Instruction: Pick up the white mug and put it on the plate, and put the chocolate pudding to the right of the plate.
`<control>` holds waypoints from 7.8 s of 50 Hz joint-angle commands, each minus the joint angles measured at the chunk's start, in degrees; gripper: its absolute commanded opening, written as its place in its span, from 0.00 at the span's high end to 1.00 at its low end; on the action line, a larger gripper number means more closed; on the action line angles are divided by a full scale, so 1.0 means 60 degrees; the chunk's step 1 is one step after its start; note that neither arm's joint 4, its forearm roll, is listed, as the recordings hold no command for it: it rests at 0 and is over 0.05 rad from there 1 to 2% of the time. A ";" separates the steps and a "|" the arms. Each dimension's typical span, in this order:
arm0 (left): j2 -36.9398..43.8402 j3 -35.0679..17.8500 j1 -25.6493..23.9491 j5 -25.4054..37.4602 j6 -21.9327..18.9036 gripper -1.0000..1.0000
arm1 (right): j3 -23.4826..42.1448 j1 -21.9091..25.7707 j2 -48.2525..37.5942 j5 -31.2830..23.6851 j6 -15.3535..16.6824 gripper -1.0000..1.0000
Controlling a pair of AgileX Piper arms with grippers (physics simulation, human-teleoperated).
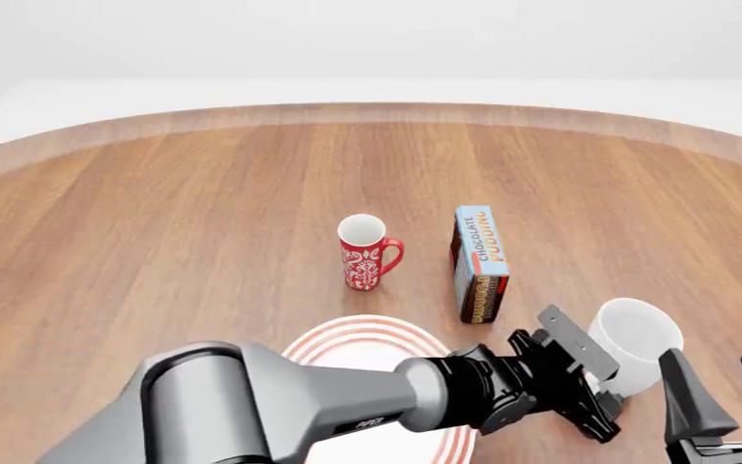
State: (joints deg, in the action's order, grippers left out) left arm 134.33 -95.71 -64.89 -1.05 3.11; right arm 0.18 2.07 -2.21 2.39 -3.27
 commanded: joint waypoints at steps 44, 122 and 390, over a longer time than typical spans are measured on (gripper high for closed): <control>0.0217 -0.0221 0.0078 0.0047 -0.0295 1.00 | -0.0008 -0.0020 -0.0198 0.0208 -0.0110 0.00; -0.3547 0.3835 0.0677 -0.2011 -0.0844 1.00 | -0.0005 -0.0019 -0.0319 0.0386 -0.0011 0.00; -0.7324 1.3786 0.2700 -0.6315 0.1516 0.00 | 0.0010 0.0013 0.0004 0.0173 0.0267 0.00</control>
State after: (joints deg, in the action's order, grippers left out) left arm 89.61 -13.28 -48.73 -38.14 12.06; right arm 0.26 2.15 -2.17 3.39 -1.67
